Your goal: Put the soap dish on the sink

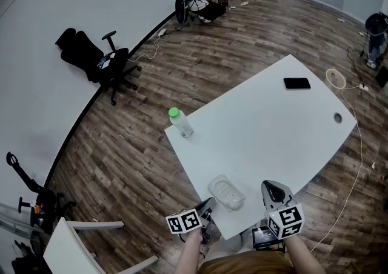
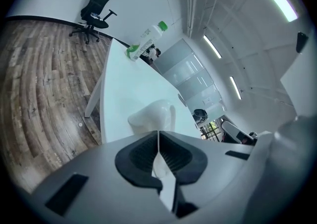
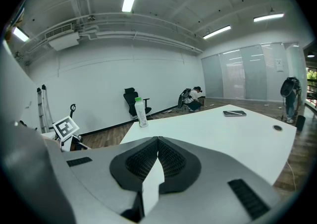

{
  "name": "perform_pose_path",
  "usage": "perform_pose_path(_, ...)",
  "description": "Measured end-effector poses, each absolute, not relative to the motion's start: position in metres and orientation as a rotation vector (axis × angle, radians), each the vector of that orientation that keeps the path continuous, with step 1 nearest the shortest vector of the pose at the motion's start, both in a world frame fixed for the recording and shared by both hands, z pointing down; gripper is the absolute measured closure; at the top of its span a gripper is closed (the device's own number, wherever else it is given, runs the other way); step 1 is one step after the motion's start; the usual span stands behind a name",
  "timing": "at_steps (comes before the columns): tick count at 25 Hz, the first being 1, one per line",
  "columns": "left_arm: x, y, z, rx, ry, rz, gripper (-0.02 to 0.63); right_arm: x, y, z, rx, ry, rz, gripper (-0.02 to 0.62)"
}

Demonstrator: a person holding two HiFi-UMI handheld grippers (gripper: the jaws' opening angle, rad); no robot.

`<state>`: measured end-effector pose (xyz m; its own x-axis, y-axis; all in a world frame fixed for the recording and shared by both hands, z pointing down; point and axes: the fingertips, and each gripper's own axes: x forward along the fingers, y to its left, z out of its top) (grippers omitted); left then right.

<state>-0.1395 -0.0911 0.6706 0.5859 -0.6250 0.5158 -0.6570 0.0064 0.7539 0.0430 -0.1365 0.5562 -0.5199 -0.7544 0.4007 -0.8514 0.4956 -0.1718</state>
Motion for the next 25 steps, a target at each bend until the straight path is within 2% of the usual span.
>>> perform_pose_path(1, -0.139, -0.091, 0.669, 1.686, -1.082, 0.022, 0.598, 0.043, -0.136, 0.556, 1.360, -2.470, 0.509, 0.586)
perform_pose_path(9, -0.151, -0.099, 0.647, 1.789, -1.131, -0.068, 0.598, 0.045, -0.136, 0.553, 1.367, -2.472, 0.499, 0.586)
perform_pose_path(25, -0.168, -0.128, 0.528, 2.380, -1.730, 0.303, 0.598, 0.041, -0.137, 0.533, 1.378, -2.520, 0.441, 0.588)
